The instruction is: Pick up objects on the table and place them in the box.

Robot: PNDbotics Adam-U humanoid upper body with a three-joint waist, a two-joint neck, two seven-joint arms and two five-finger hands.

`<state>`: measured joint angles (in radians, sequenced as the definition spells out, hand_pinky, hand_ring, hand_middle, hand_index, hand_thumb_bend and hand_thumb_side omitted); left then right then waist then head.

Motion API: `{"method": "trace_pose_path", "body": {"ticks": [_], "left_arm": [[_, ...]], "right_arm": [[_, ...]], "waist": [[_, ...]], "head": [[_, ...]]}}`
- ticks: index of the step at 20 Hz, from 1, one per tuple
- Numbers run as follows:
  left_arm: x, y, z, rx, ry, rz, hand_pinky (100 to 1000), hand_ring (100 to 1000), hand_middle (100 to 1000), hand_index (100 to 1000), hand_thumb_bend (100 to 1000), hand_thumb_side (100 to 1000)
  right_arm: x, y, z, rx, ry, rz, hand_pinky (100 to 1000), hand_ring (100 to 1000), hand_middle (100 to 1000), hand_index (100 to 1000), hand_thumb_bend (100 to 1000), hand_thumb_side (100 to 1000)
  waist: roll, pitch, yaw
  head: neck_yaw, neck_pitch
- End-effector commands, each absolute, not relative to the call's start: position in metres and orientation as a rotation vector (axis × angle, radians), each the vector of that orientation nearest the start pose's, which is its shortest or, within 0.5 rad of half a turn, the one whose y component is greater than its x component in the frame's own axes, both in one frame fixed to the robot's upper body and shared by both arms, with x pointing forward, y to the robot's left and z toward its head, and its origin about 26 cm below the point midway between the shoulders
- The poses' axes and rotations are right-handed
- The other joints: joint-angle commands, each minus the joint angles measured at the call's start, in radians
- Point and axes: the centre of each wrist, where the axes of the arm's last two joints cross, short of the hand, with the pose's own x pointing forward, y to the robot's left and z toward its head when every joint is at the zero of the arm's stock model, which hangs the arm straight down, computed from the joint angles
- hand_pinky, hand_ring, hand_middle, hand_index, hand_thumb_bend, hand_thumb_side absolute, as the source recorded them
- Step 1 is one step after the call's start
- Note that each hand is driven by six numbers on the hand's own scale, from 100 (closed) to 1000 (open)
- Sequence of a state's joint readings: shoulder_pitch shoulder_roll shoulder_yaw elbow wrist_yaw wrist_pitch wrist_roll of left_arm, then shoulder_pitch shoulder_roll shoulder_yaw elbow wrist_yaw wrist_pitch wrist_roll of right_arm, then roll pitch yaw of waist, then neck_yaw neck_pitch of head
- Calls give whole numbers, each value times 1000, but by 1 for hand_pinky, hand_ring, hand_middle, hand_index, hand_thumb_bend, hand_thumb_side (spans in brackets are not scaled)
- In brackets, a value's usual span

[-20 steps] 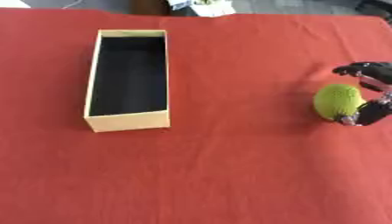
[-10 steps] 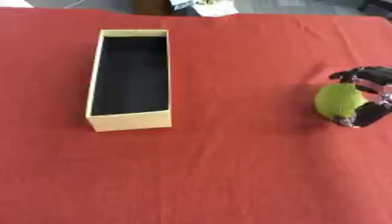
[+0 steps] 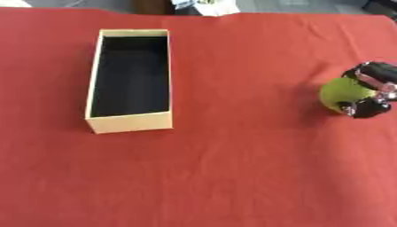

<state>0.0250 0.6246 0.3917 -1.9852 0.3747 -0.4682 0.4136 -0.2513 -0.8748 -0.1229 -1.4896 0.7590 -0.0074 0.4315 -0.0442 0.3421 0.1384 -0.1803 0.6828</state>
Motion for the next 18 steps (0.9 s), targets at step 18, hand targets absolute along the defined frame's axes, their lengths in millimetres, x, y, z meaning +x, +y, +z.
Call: {"method": "trace_pose_path", "body": {"ticks": [18], "left_arm": [[238, 414, 216, -722, 3510, -303, 558, 612, 686, 678, 149, 688]], "right_arm": [[282, -329, 331, -1462, -1814, 1579, 818, 609, 468, 616, 100, 134]], "waist": [[-2, -28, 3]], "head": [[-15, 11]]}}
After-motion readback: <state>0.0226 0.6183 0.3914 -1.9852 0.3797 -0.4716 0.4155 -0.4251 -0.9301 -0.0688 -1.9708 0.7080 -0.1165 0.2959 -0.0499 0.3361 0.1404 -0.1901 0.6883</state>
